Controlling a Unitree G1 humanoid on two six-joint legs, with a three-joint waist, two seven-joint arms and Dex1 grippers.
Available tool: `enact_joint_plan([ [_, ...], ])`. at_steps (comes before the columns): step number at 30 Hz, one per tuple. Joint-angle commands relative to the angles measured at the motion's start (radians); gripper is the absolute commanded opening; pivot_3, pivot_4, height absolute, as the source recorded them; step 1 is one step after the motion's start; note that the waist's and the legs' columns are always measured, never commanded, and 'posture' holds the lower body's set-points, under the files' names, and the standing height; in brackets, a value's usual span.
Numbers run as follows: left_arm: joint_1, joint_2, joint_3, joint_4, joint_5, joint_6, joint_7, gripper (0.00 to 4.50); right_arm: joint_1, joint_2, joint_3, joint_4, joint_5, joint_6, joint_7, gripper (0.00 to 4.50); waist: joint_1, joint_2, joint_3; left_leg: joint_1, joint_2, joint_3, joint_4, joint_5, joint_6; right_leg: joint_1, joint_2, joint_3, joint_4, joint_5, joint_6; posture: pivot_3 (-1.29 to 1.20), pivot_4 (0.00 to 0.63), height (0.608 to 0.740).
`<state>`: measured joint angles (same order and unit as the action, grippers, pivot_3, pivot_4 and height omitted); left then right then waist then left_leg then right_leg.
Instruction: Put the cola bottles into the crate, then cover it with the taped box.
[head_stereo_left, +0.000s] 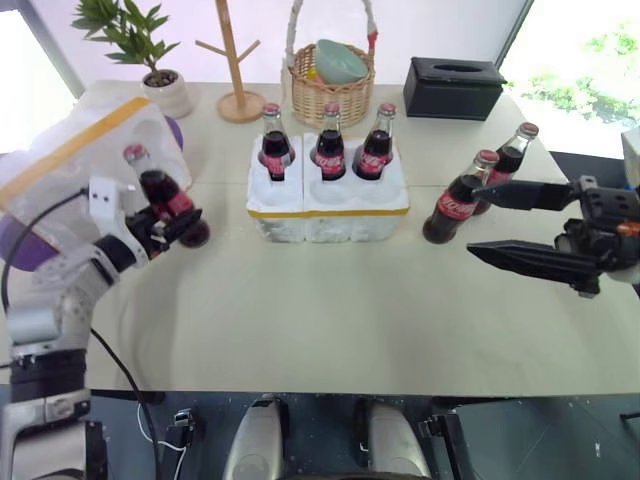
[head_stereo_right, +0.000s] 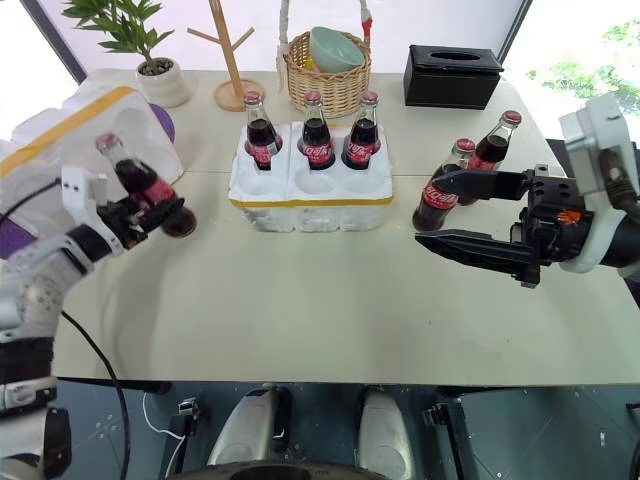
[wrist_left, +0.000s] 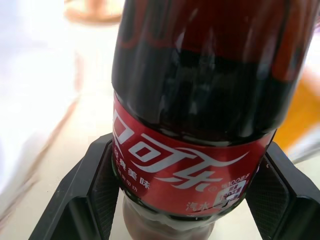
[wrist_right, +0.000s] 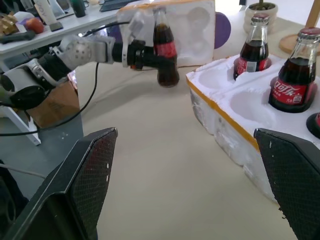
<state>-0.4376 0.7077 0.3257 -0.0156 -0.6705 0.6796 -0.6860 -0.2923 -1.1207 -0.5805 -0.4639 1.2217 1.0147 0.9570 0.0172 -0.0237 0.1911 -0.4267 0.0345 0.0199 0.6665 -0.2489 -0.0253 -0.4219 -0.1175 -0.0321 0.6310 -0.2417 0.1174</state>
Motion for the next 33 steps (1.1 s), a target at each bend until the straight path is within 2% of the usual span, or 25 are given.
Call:
enact_joint_plan([
  [1,-0.156,0.046,0.019,-0.102,-0.118,0.072,-0.055,2.78,0.008,-0.013,-0.02,-0.029,-0.034,-0.047,0.009,4.5,0.0,-0.001,0.001,0.0,0.0,0.0,0.0,0.0,0.0,0.0,0.0,0.0,0.0,0.0,0.0,0.0,0.15,0.736],
  [7,-0.373,-0.002,-0.125,0.007,-0.063,0.072,-0.119,2.78,0.047,0.005,-0.018,-0.034,-0.062,-0.075,0.008,4.5,-0.005,0.0,0.0,0.002,0.0,0.001,-0.001,0.0,0.0,0.001,0.0,0.001,0.0,0.0,0.001,0.0,0.15,0.736],
  [14,-0.441,-0.094,-0.316,0.234,0.174,-0.127,-0.171,2.78,0.089,0.03,-0.045,-0.054,-0.054,-0.089,-0.032,4.5,-0.005,-0.001,0.0,0.001,0.0,0.001,-0.001,0.0,0.0,0.0,0.0,0.001,0.0,0.0,0.001,0.0,0.15,0.736],
  [21,-0.468,-0.14,-0.333,0.345,0.272,-0.231,-0.187,2.78,0.137,0.045,-0.069,-0.071,-0.055,-0.094,-0.056,4.5,-0.004,-0.002,0.001,0.0,0.0,0.001,0.0,0.0,0.0,-0.001,0.0,0.001,0.0,0.0,0.001,0.0,0.15,0.736],
  [30,-0.454,-0.23,-0.376,0.428,0.363,-0.269,-0.18,2.78,0.112,0.045,-0.002,-0.052,-0.089,-0.132,-0.062,4.5,0.006,-0.001,0.001,0.001,-0.001,0.001,0.001,0.0,0.0,0.001,0.0,0.001,0.0,0.001,0.001,0.0,0.15,0.736],
  [32,-0.444,-0.226,-0.367,0.413,0.36,-0.251,-0.191,3.87,0.107,0.045,0.013,-0.048,-0.099,-0.141,-0.062,4.5,0.013,-0.001,0.001,0.001,-0.001,0.001,0.001,0.0,0.0,0.001,0.0,0.001,0.0,0.001,0.002,0.0,0.15,0.736],
  [33,-0.44,-0.223,-0.364,0.406,0.359,-0.245,-0.196,4.14,0.105,0.046,0.017,-0.047,-0.102,-0.143,-0.062,4.5,0.015,-0.001,0.001,0.001,-0.001,0.001,0.001,0.0,0.0,0.002,0.0,0.001,0.0,0.001,0.002,0.0,0.15,0.736],
])
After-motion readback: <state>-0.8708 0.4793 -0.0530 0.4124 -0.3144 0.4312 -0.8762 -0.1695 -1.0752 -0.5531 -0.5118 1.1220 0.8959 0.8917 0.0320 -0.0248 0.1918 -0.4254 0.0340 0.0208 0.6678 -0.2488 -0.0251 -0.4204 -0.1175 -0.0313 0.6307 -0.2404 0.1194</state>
